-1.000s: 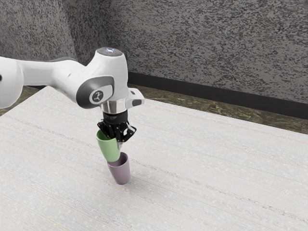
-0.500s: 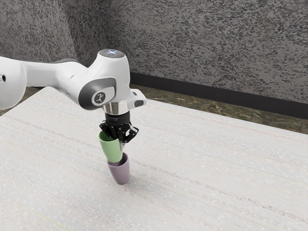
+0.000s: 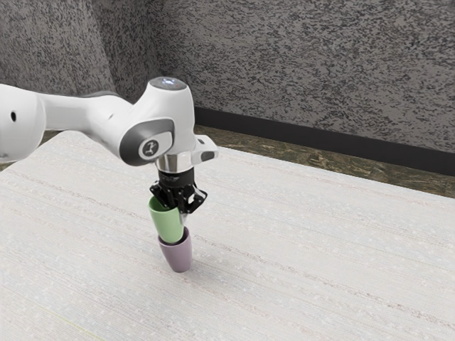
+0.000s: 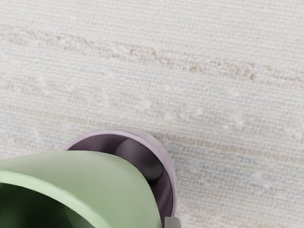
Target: Place the left cup onto the right cup
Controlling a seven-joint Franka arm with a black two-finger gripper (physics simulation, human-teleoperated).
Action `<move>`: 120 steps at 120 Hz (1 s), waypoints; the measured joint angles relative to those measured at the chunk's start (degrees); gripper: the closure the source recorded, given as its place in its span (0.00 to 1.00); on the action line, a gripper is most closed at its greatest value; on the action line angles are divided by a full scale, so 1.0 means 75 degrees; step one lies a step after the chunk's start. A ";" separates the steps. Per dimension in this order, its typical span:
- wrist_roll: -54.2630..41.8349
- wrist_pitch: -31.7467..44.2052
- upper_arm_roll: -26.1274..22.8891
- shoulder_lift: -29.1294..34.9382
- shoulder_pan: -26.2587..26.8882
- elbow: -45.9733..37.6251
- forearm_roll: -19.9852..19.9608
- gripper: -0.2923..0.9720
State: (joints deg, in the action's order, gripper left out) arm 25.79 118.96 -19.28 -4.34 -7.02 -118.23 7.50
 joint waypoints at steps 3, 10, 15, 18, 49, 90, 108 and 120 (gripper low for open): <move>0.0003 0.0010 0.0000 -0.0005 0.0000 0.0000 0.0001 0.85; 0.0011 0.0029 0.0000 -0.0025 0.0001 0.0000 0.0002 0.85; 0.0016 0.0042 0.0000 -0.0038 0.0001 0.0000 0.0002 0.85; 0.0018 0.0053 0.0000 -0.0048 0.0001 0.0000 0.0003 0.85; 0.0042 0.0140 0.0003 -0.0160 0.0001 0.0000 0.0011 0.85; 0.0043 0.0261 0.0008 -0.0308 0.0002 0.0000 -0.0006 0.81; 0.0014 0.0299 0.0009 -0.0328 0.0006 0.0000 -0.0030 0.70; -0.0008 0.0312 0.0014 -0.0329 0.0006 0.0000 -0.0038 0.54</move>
State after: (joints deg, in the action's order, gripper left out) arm 25.73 121.30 -19.17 -6.81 -6.97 -118.24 7.22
